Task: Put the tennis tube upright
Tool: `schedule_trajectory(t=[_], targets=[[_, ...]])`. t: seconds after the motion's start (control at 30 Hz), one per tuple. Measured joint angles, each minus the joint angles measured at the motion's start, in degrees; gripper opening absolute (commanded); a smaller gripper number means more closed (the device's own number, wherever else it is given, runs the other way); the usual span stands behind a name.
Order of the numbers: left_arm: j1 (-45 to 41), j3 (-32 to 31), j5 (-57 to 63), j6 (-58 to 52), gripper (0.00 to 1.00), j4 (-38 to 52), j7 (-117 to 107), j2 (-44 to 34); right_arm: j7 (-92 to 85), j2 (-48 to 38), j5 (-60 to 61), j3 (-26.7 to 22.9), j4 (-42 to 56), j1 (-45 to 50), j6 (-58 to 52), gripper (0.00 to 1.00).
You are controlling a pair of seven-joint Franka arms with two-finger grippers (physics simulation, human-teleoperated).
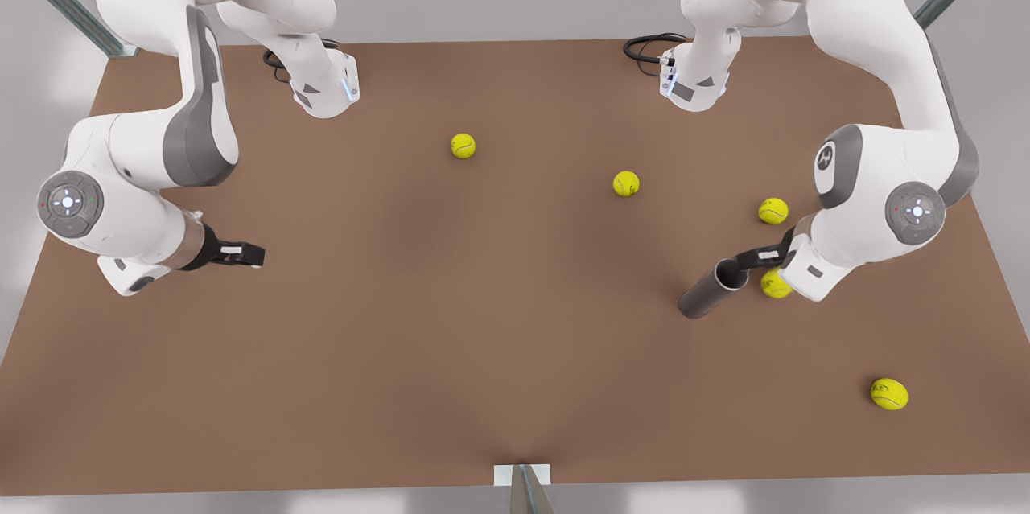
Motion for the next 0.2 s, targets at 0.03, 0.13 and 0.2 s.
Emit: schedule_trajectory(t=[0.03,0.13,0.2], targets=[[-0.09,-0.01,0.03,0.07,1.0,0.0,0.03,-0.22,0.0,0.0,0.08,0.0,0.0,0.01,0.0,1.0],[-0.08,-0.01,0.08,0.07,1.0,-0.09,0.21,-0.66,0.08,0.0,0.08,0.0,0.0,0.12,0.0,1.0],[-0.08,-0.01,0.11,0.03,1.0,-0.09,0.56,-0.67,0.08,0.0,0.08,0.0,0.0,0.02,0.0,1.0]])
